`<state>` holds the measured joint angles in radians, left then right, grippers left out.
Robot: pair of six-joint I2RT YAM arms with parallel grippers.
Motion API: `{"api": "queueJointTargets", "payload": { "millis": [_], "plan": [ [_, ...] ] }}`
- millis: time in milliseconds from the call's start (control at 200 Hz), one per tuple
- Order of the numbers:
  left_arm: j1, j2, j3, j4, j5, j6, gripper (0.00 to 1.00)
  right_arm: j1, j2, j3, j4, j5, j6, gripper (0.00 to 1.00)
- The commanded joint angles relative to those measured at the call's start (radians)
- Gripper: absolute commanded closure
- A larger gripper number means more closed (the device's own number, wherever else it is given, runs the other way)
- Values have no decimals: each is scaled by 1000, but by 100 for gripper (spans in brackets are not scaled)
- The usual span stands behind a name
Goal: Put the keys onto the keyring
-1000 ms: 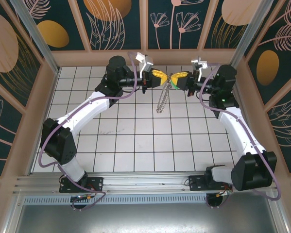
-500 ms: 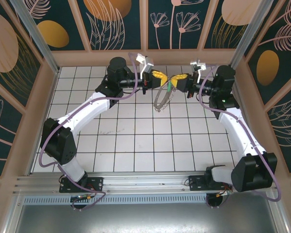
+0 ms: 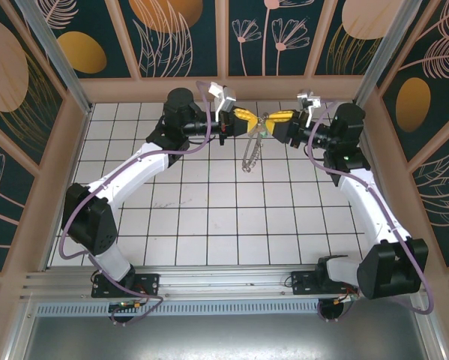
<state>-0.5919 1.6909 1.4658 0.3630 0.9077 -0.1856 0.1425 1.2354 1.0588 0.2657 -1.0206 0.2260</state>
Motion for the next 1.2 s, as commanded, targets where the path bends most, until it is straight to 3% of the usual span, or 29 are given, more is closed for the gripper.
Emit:
{"api": "queueJointTargets", "payload": {
  "millis": [0, 305, 380, 581, 786, 1046, 1191],
  "plan": [
    [-3, -41, 4, 65, 9, -8, 100, -20, -54, -26, 87, 48, 40, 62],
    [-3, -39, 3, 67, 6, -8, 100, -16, -95, -64, 147, 51, 111, 34],
    [-2, -39, 4, 68, 6, -8, 100, -3, -102, -70, 141, 58, 115, 33],
    [-2, -36, 4, 71, 4, -12, 100, 58, -126, -55, 88, 86, 81, 43],
    [-2, -37, 4, 70, 4, -14, 100, 123, -112, -12, -91, 181, -55, 42],
    [-2, -37, 4, 70, 3, -12, 100, 114, -140, -13, -264, 290, -171, 60],
    [-3, -39, 3, 70, 3, -11, 100, 69, -174, -22, -271, 290, -168, 61]
  ]
}}
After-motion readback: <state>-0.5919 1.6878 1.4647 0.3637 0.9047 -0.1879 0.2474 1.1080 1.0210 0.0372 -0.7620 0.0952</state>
